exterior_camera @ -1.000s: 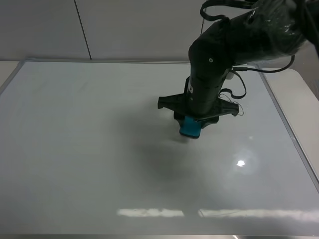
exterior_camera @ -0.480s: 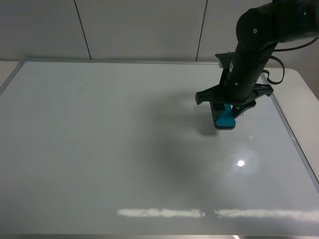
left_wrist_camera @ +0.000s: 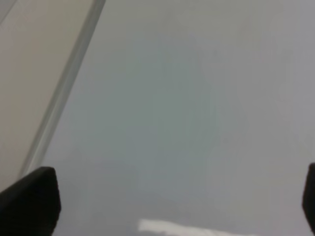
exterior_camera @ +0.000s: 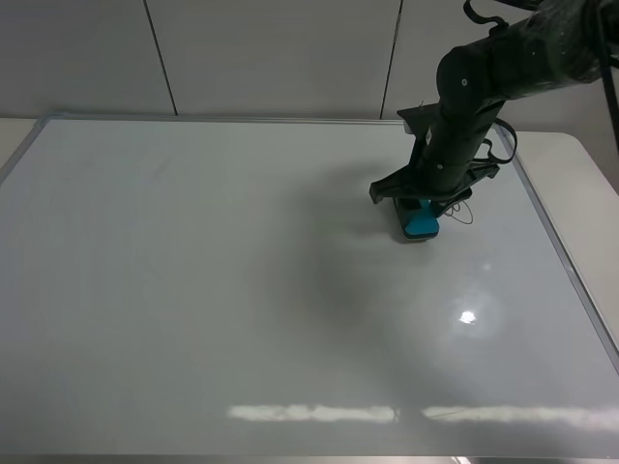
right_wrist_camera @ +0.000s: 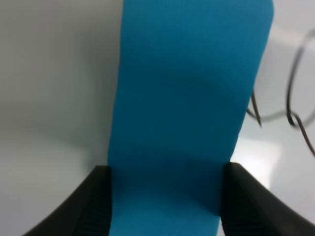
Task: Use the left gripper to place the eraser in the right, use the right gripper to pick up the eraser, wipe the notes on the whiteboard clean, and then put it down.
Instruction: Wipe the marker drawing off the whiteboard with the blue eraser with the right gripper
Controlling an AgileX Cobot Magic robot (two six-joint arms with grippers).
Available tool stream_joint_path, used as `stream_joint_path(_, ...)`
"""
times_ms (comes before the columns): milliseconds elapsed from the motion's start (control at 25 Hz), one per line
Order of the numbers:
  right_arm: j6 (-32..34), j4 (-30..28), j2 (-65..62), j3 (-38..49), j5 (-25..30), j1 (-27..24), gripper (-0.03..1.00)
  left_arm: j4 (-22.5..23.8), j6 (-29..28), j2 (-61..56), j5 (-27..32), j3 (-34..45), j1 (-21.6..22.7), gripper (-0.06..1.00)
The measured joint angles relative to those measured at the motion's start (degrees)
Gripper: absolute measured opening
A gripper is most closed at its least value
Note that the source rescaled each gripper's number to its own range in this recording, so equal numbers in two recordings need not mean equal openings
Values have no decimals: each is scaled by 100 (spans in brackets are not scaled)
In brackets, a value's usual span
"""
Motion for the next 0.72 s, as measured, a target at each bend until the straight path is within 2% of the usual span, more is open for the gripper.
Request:
stream_joint_path(240,-371,4,198,-320,25,0,3,0,0,0,0,0,0,100)
stream_joint_path(720,-430,-97,463,-376,291,-8,3,0,0,0,0,0,0,100)
